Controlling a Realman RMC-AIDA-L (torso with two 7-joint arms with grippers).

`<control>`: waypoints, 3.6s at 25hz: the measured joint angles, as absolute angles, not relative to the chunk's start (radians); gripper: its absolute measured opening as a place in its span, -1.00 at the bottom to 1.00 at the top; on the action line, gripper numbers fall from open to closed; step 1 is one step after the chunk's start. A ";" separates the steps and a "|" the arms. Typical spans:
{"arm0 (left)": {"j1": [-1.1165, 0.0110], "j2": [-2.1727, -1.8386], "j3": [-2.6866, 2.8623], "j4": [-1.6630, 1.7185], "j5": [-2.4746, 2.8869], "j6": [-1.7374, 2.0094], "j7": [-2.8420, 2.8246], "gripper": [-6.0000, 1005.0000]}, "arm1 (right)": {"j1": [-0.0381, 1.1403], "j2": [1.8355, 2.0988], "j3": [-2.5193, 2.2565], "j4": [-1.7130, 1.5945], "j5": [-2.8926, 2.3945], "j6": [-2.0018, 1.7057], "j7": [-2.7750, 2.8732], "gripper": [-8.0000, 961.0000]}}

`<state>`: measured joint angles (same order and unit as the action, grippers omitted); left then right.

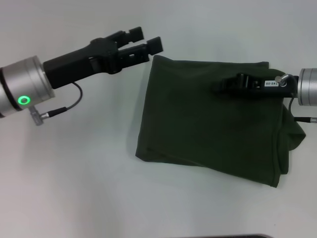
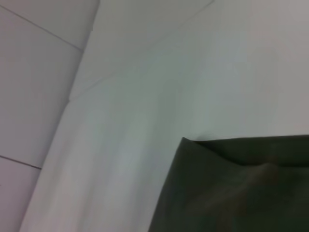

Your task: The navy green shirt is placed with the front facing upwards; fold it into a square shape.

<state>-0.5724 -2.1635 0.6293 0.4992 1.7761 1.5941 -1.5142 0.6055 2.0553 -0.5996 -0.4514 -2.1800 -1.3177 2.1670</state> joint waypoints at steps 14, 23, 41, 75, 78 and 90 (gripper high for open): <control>-0.518 -2.159 0.620 0.553 1.779 1.610 -1.515 0.89 | 0.659 2.072 -0.618 -0.459 -2.172 -1.181 2.137 -0.79; -0.518 -2.160 0.619 0.551 1.780 1.604 -1.515 0.88 | 0.657 2.079 -0.616 -0.454 -2.066 -1.277 2.016 -0.79; -0.515 -2.157 0.618 0.559 1.803 1.605 -1.515 0.89 | 0.658 2.083 -0.749 -0.410 -2.075 -1.138 2.012 -0.80; -0.337 -2.148 0.538 0.755 2.085 1.834 -1.478 0.88 | 0.554 2.044 -0.691 -0.473 -1.807 -1.358 1.833 0.46; -0.332 -2.162 0.548 0.729 2.087 1.812 -1.416 0.88 | 0.554 2.042 -0.688 -0.473 -1.806 -1.361 1.835 0.67; -0.389 -2.170 0.604 0.530 2.081 1.644 -1.220 0.88 | 0.550 2.019 -0.686 -0.474 -1.805 -1.359 1.854 0.73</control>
